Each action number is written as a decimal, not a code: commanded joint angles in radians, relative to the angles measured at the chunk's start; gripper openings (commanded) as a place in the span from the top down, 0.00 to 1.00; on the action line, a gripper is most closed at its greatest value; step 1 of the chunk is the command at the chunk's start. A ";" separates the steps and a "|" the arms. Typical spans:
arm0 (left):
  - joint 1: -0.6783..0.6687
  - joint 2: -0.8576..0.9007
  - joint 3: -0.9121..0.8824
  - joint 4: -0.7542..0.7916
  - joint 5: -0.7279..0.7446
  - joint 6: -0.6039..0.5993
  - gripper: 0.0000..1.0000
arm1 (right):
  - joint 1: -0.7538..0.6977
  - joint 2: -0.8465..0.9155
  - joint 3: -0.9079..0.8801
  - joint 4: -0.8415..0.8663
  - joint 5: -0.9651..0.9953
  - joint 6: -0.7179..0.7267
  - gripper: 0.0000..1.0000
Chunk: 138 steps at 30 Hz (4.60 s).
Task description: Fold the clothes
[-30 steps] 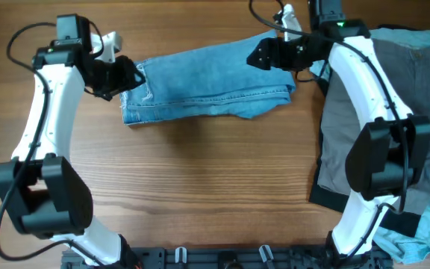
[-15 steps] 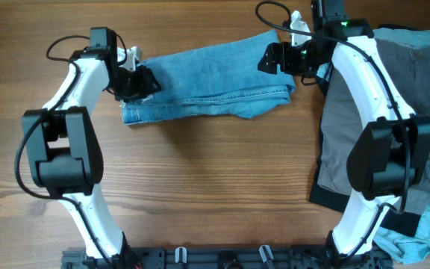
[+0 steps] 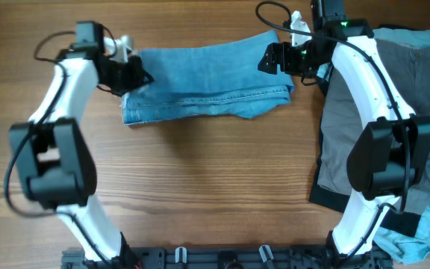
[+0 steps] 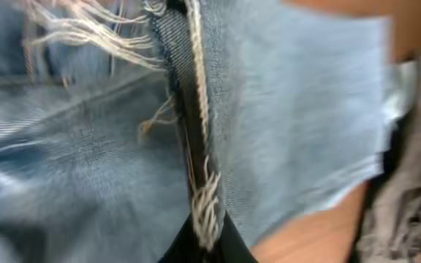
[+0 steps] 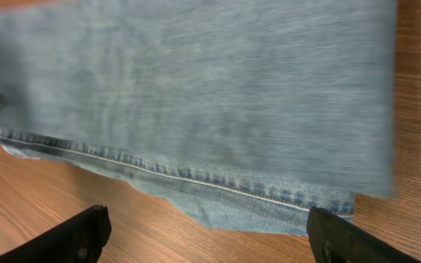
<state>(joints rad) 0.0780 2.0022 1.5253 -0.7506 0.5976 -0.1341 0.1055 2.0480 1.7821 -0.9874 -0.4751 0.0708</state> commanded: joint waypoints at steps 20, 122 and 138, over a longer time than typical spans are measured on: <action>0.070 -0.225 -0.018 -0.208 -0.332 -0.005 0.42 | -0.009 0.012 -0.006 -0.002 0.013 0.010 0.05; -0.283 0.137 -0.051 0.279 -0.049 -0.361 0.76 | 0.312 0.049 0.055 0.218 0.159 -0.123 0.96; -0.024 -0.118 -0.058 -0.093 -0.296 -0.226 0.96 | 0.410 0.101 0.053 0.233 0.239 -0.117 0.96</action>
<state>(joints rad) 0.0380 1.8660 1.4796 -0.7616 0.5320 -0.4332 0.5125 2.1372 1.8347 -0.7605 -0.2573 -0.0528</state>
